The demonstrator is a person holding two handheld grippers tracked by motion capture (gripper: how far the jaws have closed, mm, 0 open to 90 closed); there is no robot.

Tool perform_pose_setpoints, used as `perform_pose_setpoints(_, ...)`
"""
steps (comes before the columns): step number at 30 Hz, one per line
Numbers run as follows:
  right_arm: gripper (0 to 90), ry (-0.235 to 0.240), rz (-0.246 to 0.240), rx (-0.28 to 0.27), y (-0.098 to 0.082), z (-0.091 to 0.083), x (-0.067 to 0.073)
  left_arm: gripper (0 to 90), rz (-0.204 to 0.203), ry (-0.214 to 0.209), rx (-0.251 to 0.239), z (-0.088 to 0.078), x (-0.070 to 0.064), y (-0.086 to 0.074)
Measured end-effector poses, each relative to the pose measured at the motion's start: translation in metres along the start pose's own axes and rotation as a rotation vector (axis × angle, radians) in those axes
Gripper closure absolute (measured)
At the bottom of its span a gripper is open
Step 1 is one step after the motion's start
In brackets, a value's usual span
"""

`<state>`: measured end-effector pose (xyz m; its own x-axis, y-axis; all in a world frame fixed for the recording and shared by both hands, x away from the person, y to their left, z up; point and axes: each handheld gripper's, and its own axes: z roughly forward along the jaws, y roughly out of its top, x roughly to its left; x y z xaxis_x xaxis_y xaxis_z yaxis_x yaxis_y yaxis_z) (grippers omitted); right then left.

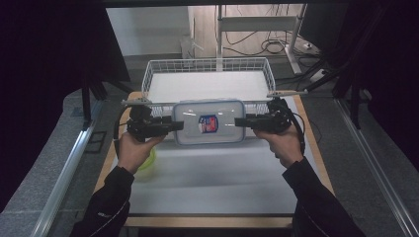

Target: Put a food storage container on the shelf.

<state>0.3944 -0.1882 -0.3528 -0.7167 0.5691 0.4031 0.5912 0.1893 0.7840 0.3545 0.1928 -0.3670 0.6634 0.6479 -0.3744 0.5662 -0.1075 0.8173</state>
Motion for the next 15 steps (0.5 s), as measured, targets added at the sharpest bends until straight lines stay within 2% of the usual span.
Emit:
perform_pose_setpoints(2, 51.1, -0.001, -0.006, -0.009, 0.012, -0.001, 0.001, 48.3, 0.0, 0.002, -0.005, -0.003, 0.001, 0.01)
perform_pose_setpoints(7, 51.1, 0.004, -0.008, -0.018, 0.025, -0.001, 0.0, 48.3, 0.009, 0.008, -0.01, -0.006, 0.003, 0.025)
perform_pose_setpoints(12, 51.0, 0.008, 0.005, -0.032, 0.047, 0.001, -0.004, 48.3, 0.005, 0.011, -0.013, -0.007, 0.009, 0.044)
perform_pose_setpoints(15, 51.0, 0.009, 0.008, -0.036, 0.052, 0.002, -0.006, 48.4, 0.001, 0.008, -0.014, -0.007, 0.014, 0.055)
